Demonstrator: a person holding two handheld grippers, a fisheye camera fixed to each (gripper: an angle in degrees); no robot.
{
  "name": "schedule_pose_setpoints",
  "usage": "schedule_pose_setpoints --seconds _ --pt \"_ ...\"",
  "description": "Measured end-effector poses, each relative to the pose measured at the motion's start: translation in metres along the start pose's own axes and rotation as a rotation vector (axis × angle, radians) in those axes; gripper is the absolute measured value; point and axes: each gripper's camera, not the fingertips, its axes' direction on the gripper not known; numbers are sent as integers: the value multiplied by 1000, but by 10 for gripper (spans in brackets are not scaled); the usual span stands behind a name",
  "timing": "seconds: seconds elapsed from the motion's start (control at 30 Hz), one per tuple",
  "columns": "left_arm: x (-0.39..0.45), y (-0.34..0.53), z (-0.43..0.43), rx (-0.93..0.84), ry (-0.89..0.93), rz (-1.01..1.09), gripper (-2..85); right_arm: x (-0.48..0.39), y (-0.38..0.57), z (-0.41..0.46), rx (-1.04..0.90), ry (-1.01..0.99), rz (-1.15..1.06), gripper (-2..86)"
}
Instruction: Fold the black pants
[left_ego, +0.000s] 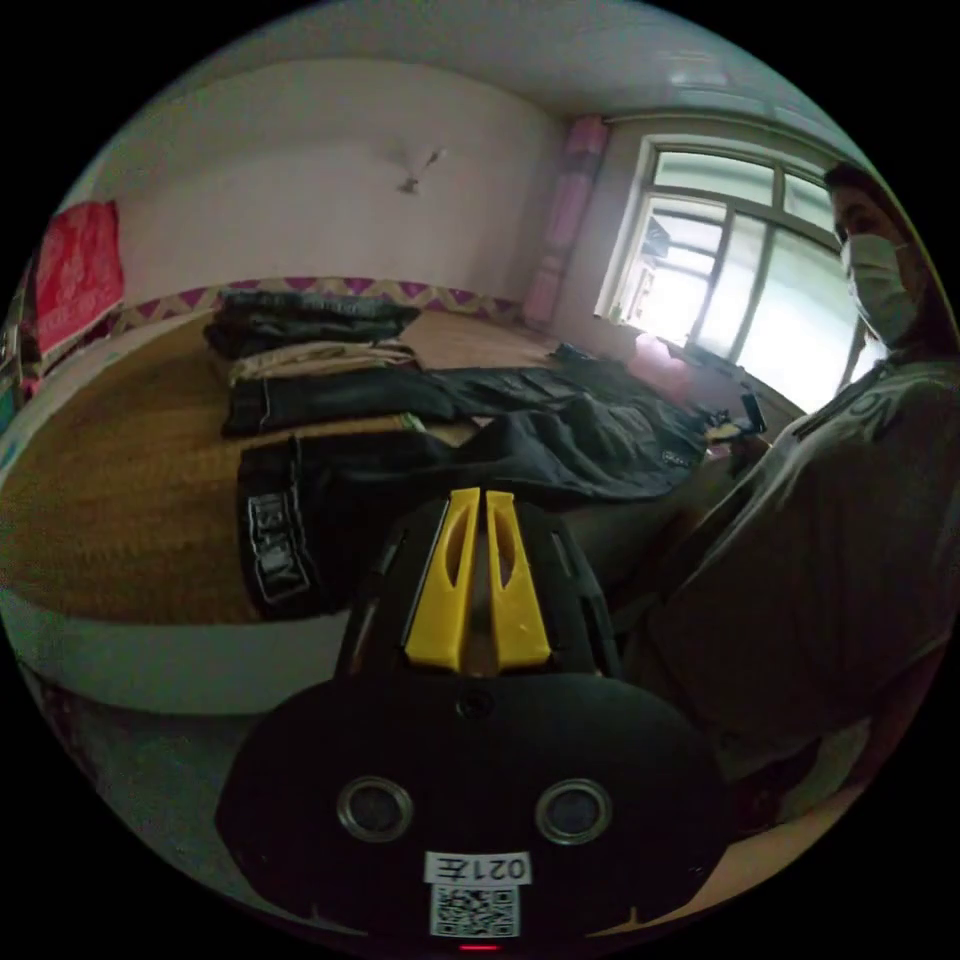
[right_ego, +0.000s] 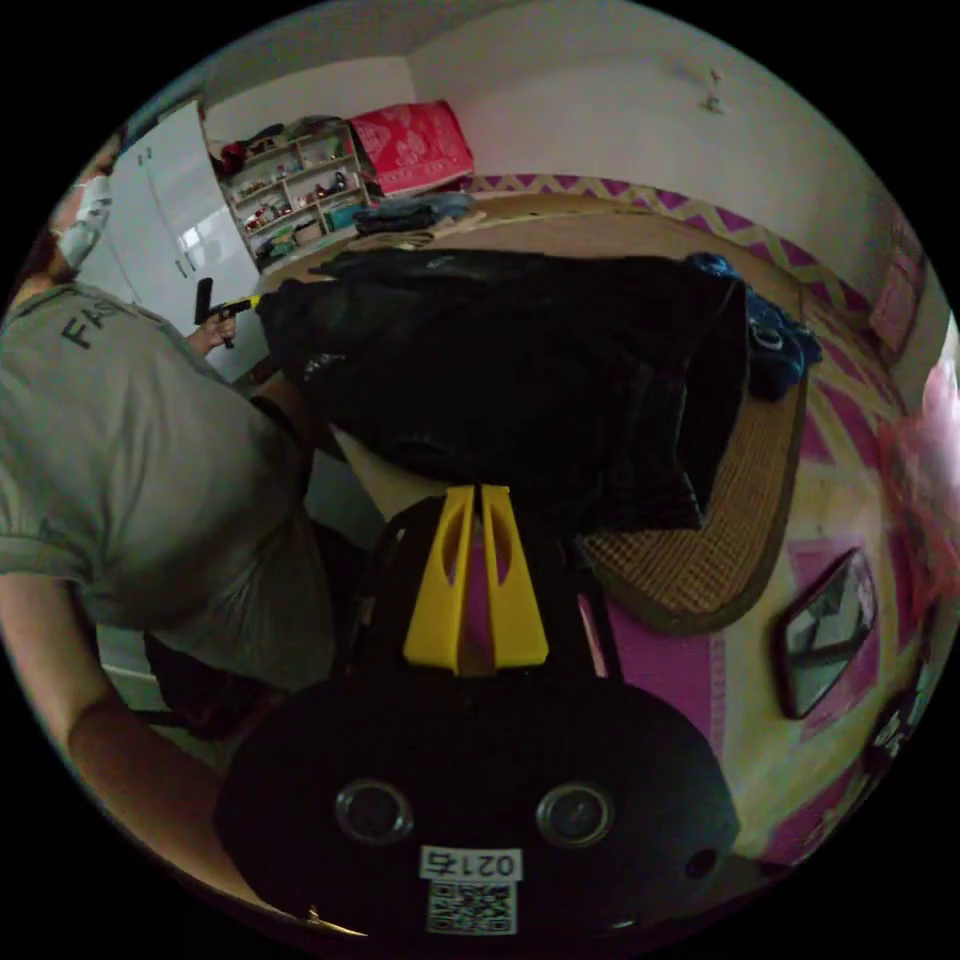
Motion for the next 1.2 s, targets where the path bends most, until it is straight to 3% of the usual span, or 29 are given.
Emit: schedule_pose_setpoints --seconds 0.13,0.23,0.33,0.4,0.47,0.5,0.53,0.6,0.67,0.87,1.03,1.2 --pt "-22 15 -8 84 50 -103 -7 15 14 -15 128 -10 79 -8" --pt "-35 14 -27 168 81 -149 -4 19 15 -23 116 5 84 -7" --pt "-65 20 -66 379 -102 -316 8 24 15 -32 107 10 92 -7" --pt "-81 9 -68 311 -274 -379 80 29 15 -36 109 6 104 -7" --pt "-100 -9 -52 123 -342 -390 125 32 17 -40 113 4 113 -6" --pt "-109 -17 -36 8 -342 -392 118 35 18 -44 116 0 119 -6" --pt "-107 -23 -35 12 -449 -390 89 37 19 -47 119 -3 125 -6" --pt "-111 -35 -27 -58 -430 -361 27 40 21 -51 123 -4 134 -6" --pt "-117 -46 -30 -62 -424 -362 4 41 22 -55 125 3 140 -6" --pt "-125 -105 -71 145 -370 -288 -8 38 16 -71 113 24 132 -6" --pt "-184 -90 -16 -150 -392 -434 -9 34 6 -65 62 52 98 -6" --pt "-188 -70 -23 -53 -329 -491 -9 35 7 -75 57 51 115 0"
